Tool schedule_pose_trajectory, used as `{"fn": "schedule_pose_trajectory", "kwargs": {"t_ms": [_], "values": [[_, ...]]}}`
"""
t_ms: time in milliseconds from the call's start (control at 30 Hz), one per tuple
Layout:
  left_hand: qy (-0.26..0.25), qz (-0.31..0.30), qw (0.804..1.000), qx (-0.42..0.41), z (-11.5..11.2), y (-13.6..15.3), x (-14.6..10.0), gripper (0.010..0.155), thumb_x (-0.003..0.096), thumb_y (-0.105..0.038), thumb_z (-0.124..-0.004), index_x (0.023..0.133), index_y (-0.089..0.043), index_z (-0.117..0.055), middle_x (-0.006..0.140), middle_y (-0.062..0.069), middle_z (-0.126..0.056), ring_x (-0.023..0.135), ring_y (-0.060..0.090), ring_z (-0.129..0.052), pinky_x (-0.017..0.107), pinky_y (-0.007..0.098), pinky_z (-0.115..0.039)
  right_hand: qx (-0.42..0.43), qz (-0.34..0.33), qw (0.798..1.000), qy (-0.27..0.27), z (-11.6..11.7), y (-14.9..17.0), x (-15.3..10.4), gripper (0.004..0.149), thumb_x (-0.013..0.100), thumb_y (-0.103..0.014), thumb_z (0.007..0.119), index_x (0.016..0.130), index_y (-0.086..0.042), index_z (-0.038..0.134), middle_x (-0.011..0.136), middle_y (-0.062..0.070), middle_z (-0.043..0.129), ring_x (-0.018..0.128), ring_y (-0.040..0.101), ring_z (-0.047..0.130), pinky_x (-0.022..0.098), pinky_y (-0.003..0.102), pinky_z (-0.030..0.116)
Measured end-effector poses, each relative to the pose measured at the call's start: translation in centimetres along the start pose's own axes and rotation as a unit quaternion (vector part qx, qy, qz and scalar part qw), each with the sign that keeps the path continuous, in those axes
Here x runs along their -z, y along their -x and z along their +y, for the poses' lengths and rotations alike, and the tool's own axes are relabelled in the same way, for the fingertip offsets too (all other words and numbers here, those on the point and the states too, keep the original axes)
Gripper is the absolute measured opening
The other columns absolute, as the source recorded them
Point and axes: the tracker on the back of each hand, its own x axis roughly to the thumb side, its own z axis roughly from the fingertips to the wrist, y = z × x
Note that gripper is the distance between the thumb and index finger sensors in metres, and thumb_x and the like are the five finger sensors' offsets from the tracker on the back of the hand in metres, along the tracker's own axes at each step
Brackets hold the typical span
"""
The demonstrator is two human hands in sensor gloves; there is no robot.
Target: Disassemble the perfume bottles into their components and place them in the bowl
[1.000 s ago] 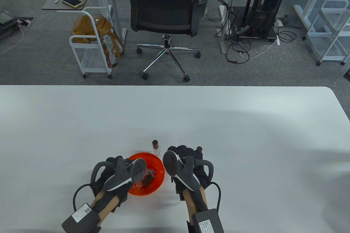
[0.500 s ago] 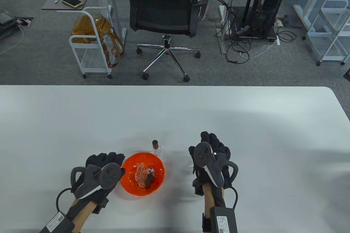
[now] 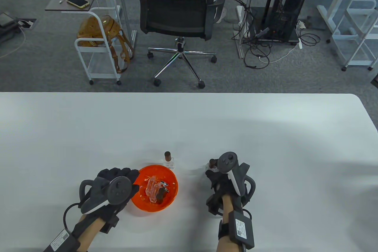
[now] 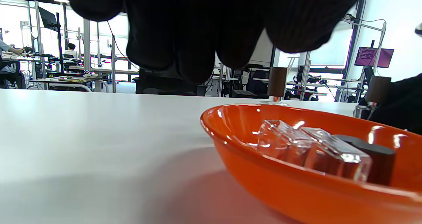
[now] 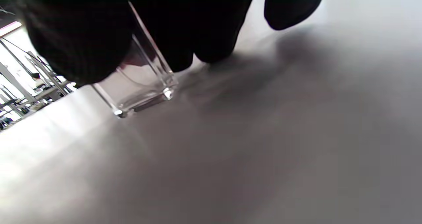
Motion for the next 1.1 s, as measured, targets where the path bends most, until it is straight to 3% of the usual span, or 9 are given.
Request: {"fn": "schedule_pose_trajectory", "kwargs": {"t_ms": [133,367,533,733,800,933,1100], "values": [[-0.013,0.001,1.0,-0.011,0.3,0.0,-0.1,0.06,0.0428,-0.05,-0.078,0.096,-0.024,-0.088,0.096,0.01,-0.099,0.085,0.037,-0.095,0.065,0.059,-0.067,0.021,-0.055,0.998,0.036,-2.1,-1.6,-1.3,0.057,0.029,-0.048,0.09,0.082,-0.03,0.08,0.086,-0.004,0.095,0.077,0.021,0.104,0.064,0.053,0.077],[-0.027,-0.009,0.999,-0.023,0.5,-0.3,-0.2,0.06,0.0428,-0.05,-0.078,0.096,-0.024,-0.088,0.095,0.009,-0.099,0.084,0.037,-0.096,0.066,0.06,-0.067,0.028,-0.185,0.979,0.085,-4.7,-6.8,-6.0,0.058,0.031,-0.048,0.087,0.084,-0.024,0.077,0.082,-0.001,0.094,0.072,0.021,0.105,0.061,0.053,0.078],[-0.067,-0.024,0.996,-0.052,1.1,-0.5,-0.6,0.063,0.0428,-0.051,-0.077,0.1,-0.025,-0.081,0.097,0.01,-0.097,0.085,0.037,-0.095,0.065,0.059,-0.067,-0.041,-0.264,0.96,0.081,-3.4,-10.4,-9.2,0.058,0.032,-0.048,0.087,0.084,-0.026,0.076,0.083,-0.003,0.092,0.074,0.021,0.103,0.063,0.055,0.076],[-0.095,-0.069,0.983,-0.145,1.6,-0.9,-0.9,0.072,0.0414,-0.053,-0.08,0.108,-0.029,-0.065,0.101,0.012,-0.09,0.082,0.035,-0.096,0.065,0.059,-0.068,-0.158,-0.322,0.931,0.064,0.6,-13.6,-11.7,0.058,0.031,-0.049,0.088,0.083,-0.027,0.078,0.082,-0.005,0.093,0.073,0.019,0.103,0.064,0.054,0.075],[-0.101,-0.082,0.98,-0.152,1.5,-1.1,-0.9,0.071,0.0402,-0.052,-0.083,0.106,-0.03,-0.069,0.098,0.011,-0.092,0.08,0.034,-0.097,0.064,0.059,-0.069,-0.178,-0.332,0.924,0.061,1.3,-14.1,-12.2,0.058,0.03,-0.049,0.088,0.083,-0.027,0.079,0.081,-0.005,0.094,0.072,0.019,0.104,0.064,0.054,0.076],[-0.12,-0.07,0.98,-0.142,1.8,-1.2,-0.9,0.055,0.0399,-0.044,-0.087,0.092,-0.027,-0.085,0.083,0.005,-0.101,0.069,0.029,-0.104,0.06,0.057,-0.074,-0.189,-0.336,0.921,0.06,1.7,-14.4,-12.5,0.057,0.03,-0.05,0.088,0.083,-0.028,0.079,0.081,-0.005,0.095,0.072,0.019,0.104,0.064,0.053,0.076],[-0.147,-0.047,0.97,-0.187,2.4,-0.4,-1.0,0.055,0.0408,-0.044,-0.085,0.091,-0.022,-0.086,0.081,0.007,-0.102,0.066,0.03,-0.104,0.059,0.058,-0.074,-0.212,-0.305,0.925,0.077,0.9,-13.2,-11.2,0.057,0.031,-0.049,0.088,0.083,-0.028,0.079,0.082,-0.005,0.094,0.073,0.019,0.103,0.064,0.054,0.076]]}}
